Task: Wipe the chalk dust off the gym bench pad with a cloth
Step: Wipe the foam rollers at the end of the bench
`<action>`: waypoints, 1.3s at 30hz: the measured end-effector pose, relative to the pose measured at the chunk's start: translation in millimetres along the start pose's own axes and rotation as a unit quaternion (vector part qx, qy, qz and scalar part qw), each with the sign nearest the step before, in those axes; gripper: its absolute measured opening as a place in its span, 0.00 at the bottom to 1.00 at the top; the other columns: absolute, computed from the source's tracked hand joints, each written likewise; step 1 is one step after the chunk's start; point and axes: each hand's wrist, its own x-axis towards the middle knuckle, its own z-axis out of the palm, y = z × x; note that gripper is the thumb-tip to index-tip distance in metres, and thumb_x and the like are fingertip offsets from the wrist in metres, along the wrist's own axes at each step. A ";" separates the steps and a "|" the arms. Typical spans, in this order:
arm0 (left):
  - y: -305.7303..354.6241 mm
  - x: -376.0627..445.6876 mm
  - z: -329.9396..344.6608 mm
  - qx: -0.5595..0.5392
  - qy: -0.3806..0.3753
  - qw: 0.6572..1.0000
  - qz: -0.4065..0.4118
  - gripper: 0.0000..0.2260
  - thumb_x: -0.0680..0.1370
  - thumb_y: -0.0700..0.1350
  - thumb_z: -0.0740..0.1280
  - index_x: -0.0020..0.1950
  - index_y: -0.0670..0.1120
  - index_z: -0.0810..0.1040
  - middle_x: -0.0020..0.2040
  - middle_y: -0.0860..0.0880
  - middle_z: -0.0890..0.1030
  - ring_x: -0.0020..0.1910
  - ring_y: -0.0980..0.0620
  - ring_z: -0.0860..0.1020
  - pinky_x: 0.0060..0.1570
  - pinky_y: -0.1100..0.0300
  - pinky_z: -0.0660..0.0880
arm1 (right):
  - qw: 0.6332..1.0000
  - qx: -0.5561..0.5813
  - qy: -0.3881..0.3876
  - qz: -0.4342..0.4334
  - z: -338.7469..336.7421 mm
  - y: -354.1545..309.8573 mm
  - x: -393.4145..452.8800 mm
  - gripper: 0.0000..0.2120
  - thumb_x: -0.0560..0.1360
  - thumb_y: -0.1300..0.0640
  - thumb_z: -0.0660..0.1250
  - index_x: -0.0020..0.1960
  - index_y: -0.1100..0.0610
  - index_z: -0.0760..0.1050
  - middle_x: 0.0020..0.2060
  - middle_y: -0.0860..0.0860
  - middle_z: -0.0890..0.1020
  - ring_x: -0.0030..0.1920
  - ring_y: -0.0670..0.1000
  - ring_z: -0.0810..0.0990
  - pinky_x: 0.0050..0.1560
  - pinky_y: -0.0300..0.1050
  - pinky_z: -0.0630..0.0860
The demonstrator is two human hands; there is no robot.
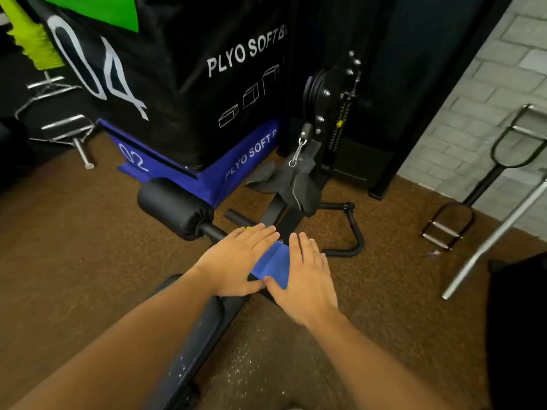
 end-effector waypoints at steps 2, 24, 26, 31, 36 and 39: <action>-3.2 7.5 18.1 0.009 -0.012 1.000 0.019 0.40 0.74 0.62 0.62 0.78 0.46 0.48 0.78 0.49 0.50 0.77 0.51 0.48 0.72 0.54 0.44 | 1.000 -0.020 0.002 0.008 13.8 7.1 5.5 0.45 0.74 0.34 0.57 0.77 0.57 0.37 0.77 0.55 0.44 0.76 0.55 0.42 0.75 0.54 0.46; -12.6 14.6 59.5 0.022 0.025 0.999 0.036 0.24 0.77 0.46 0.53 0.72 0.39 0.64 0.71 0.39 0.69 0.71 0.43 0.65 0.69 0.46 0.62 | 0.989 -0.127 0.034 -0.065 49.2 21.2 20.9 0.33 0.71 0.44 0.67 0.71 0.58 0.66 0.58 0.59 0.78 0.55 0.60 0.77 0.52 0.57 0.76; -13.2 13.4 47.4 0.016 0.043 0.998 0.045 0.23 0.77 0.45 0.54 0.69 0.38 0.68 0.68 0.38 0.72 0.69 0.41 0.69 0.68 0.46 0.62 | 0.992 -0.097 0.033 -0.073 42.9 15.2 21.1 0.30 0.74 0.44 0.59 0.71 0.58 0.65 0.60 0.57 0.77 0.58 0.58 0.76 0.56 0.57 0.75; -17.9 -1.9 2.1 -0.032 0.066 0.996 0.045 0.23 0.76 0.46 0.54 0.68 0.38 0.70 0.66 0.38 0.74 0.68 0.42 0.70 0.70 0.50 0.58 | 0.978 0.195 -0.010 -0.072 25.1 -13.1 15.6 0.29 0.80 0.48 0.53 0.77 0.51 0.46 0.75 0.51 0.60 0.74 0.51 0.58 0.72 0.50 0.59; -29.7 -42.3 -25.4 -0.008 0.070 0.996 0.045 0.22 0.75 0.44 0.59 0.69 0.39 0.68 0.66 0.40 0.75 0.68 0.42 0.69 0.70 0.49 0.63 | 0.914 0.394 -0.048 -0.089 23.5 -56.0 0.4 0.33 0.80 0.51 0.58 0.69 0.28 0.38 0.75 0.42 0.57 0.72 0.46 0.61 0.70 0.51 0.65; -34.1 -74.0 -26.0 -0.021 0.095 0.995 0.003 0.18 0.75 0.39 0.66 0.64 0.39 0.72 0.62 0.40 0.77 0.66 0.42 0.72 0.67 0.49 0.67 | 0.863 0.492 -0.096 -0.060 35.6 -79.6 -5.4 0.31 0.80 0.58 0.59 0.71 0.31 0.51 0.70 0.33 0.61 0.70 0.37 0.62 0.71 0.46 0.62</action>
